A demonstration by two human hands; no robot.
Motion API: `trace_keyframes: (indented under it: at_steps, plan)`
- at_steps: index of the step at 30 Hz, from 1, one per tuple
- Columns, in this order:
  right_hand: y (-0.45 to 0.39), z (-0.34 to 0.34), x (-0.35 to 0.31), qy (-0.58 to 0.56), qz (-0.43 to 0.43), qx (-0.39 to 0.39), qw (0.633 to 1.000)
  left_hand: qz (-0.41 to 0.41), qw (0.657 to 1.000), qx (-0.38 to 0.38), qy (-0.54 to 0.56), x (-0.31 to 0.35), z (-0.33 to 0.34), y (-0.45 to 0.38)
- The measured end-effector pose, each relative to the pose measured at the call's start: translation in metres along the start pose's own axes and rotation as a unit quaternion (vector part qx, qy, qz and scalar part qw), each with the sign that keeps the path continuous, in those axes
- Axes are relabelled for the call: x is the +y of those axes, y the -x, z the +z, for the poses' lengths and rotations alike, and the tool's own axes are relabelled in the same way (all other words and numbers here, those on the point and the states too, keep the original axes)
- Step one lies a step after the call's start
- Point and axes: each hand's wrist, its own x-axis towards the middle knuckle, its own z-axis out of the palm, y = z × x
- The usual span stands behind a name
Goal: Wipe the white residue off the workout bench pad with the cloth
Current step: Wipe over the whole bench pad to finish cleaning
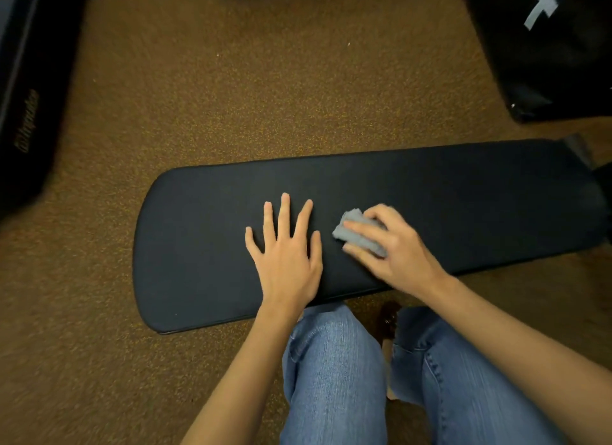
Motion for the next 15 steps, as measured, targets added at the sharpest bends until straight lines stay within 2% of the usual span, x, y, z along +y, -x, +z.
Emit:
trace_keyframes:
  at_steps: [2,4,6,8,11,13,15]
  plan:
    - [0.01,-0.006,-0.008,-0.022,-0.036,-0.056,0.998,0.0,1.0,-0.001,-0.008,-0.001,0.004,0.001]
    - [0.01,-0.016,-0.001,0.009,-0.091,-0.088,0.992,0.001,1.0,0.002,-0.008,-0.003,0.004,0.001]
    - [0.002,-0.022,0.018,0.069,-0.131,-0.06,0.987,0.002,1.0,0.003,-0.007,-0.005,0.003,0.002]
    - [-0.011,-0.025,0.036,0.12,-0.101,0.006,0.988,0.004,1.0,-0.001,-0.004,-0.006,0.002,0.001]
    - [-0.016,-0.016,0.031,0.11,0.011,0.085,0.99,0.002,1.0,-0.001,-0.003,-0.006,0.002,0.001]
    - [-0.003,-0.003,0.011,0.079,0.006,0.073,0.994,-0.001,1.0,0.0,0.0,-0.005,0.003,0.002]
    - [0.008,0.0,-0.002,0.058,-0.04,0.018,0.997,-0.003,1.0,0.002,-0.003,-0.004,0.003,0.002]
